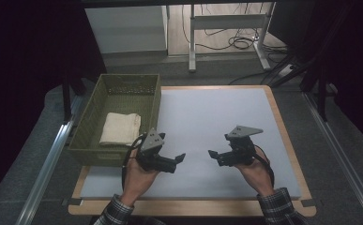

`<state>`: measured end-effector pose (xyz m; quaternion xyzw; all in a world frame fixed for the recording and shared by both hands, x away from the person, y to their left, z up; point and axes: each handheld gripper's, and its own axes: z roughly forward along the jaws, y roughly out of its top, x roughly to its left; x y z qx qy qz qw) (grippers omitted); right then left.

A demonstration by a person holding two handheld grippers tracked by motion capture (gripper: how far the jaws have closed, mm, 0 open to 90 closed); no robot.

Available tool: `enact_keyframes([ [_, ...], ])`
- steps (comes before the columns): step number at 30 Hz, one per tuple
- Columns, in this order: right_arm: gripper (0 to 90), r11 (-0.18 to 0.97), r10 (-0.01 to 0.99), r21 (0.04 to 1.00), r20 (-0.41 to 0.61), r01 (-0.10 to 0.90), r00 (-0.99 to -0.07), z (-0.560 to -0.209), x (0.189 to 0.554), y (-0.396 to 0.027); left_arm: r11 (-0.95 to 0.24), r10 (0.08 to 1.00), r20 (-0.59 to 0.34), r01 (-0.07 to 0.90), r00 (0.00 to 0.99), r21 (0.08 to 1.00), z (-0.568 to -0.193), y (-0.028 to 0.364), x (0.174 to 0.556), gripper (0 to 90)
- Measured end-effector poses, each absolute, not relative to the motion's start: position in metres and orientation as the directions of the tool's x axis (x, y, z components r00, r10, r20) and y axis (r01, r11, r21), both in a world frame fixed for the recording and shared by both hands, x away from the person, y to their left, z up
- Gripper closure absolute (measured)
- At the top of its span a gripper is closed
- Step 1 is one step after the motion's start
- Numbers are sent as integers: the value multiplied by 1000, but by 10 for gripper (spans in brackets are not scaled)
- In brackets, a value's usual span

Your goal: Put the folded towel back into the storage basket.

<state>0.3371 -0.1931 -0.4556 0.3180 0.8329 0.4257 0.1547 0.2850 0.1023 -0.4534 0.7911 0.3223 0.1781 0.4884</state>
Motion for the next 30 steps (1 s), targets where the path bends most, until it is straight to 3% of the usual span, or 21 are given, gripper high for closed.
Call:
enact_keyframes([
  [19,69,466,715,759,-21,454,-699,-514,303,-250,-402,677,-58,435,733,806,-544,79,273,14],
  [25,54,487,716,739,-32,465,-697,-536,302,-259,-469,683,-60,500,728,728,-549,73,277,14],
  [30,52,483,719,746,-39,458,-694,-538,300,-259,-473,695,-35,493,718,730,-550,71,275,28],
])
